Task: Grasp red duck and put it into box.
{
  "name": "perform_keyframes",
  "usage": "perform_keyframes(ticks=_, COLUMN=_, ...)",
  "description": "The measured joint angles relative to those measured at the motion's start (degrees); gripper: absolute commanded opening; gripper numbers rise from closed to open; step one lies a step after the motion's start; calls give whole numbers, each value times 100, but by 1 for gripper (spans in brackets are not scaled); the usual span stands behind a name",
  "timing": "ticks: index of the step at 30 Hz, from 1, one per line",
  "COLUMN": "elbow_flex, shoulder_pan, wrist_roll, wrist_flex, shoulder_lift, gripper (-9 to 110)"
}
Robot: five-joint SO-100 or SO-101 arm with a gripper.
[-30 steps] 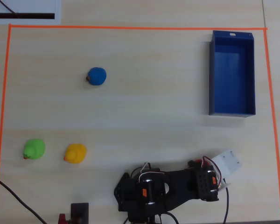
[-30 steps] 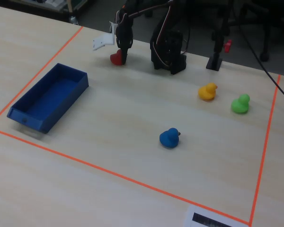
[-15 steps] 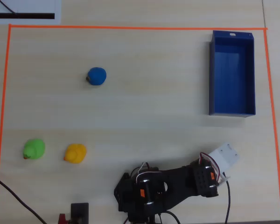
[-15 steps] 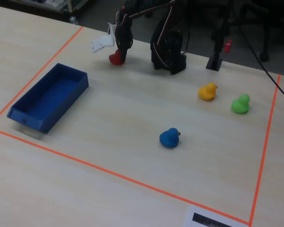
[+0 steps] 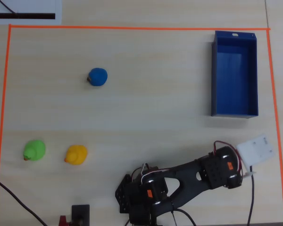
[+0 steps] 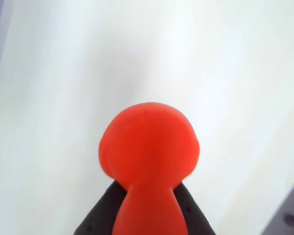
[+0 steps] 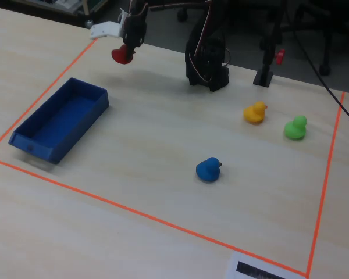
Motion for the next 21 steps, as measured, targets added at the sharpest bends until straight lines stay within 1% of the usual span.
perform_keyframes(ticks=3, elbow_flex=-1371, shoulder_pan=-413, wrist_roll=598, wrist_flex=650, shoulder_lift=-396, gripper=0)
perform_keyframes(ticks=5, elbow_flex=-2276, shoulder_pan=-782, wrist_roll=888, wrist_flex=879, shoulder_lift=-721, gripper=0)
perform_keyframes(ticks=7, elbow_flex=-3085, shoulder_pan=-1204, wrist_roll=993, wrist_flex=923, shoulder_lift=-1107, gripper=0)
perform_keyframes(ticks=10, elbow_flex=-3876, shoulder_pan=-1749, wrist_roll=1020, wrist_flex=905, shoulder_lift=-1687, gripper=0)
perform_keyframes(ticks=12, elbow_flex=-4148, shoulder_pan=-1960, wrist_roll=1028, wrist_flex=703, shoulder_lift=-2118, gripper=0)
perform_keyframes(ticks=16, elbow_flex=-4192, shoulder_pan=-2162, wrist_roll=976, wrist_flex=229, shoulder_lift=-2953, gripper=0)
perform_keyframes(ticks=21, elbow_flex=-4236, shoulder_pan=-2566, wrist_roll=879, wrist_flex=53, shoulder_lift=-3771, gripper=0)
